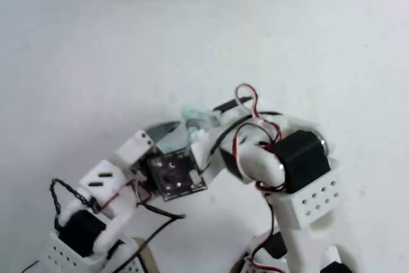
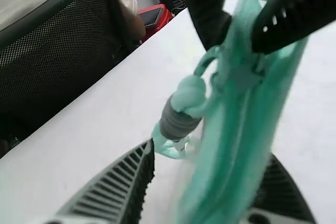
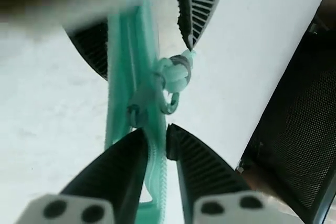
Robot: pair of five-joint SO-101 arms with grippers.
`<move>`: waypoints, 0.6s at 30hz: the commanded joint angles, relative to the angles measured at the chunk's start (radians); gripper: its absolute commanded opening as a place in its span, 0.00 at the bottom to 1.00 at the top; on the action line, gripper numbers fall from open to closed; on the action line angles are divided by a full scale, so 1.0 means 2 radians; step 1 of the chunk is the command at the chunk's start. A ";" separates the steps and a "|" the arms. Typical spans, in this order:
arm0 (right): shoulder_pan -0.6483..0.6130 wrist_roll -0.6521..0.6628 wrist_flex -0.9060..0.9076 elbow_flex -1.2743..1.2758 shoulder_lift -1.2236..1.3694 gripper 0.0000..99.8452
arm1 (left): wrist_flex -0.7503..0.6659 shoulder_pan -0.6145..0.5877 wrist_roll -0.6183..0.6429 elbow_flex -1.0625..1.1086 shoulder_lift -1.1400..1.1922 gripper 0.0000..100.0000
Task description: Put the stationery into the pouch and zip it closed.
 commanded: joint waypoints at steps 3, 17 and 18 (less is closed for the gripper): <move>0.021 -0.035 -0.059 -0.005 -0.013 0.02 | -0.015 0.001 0.008 -0.005 0.000 0.12; 0.062 -0.171 -0.116 -0.004 -0.013 0.04 | -0.044 0.000 0.089 -0.005 0.000 0.02; 0.068 -0.190 -0.121 -0.004 -0.013 0.06 | -0.046 0.000 0.097 -0.005 0.000 0.02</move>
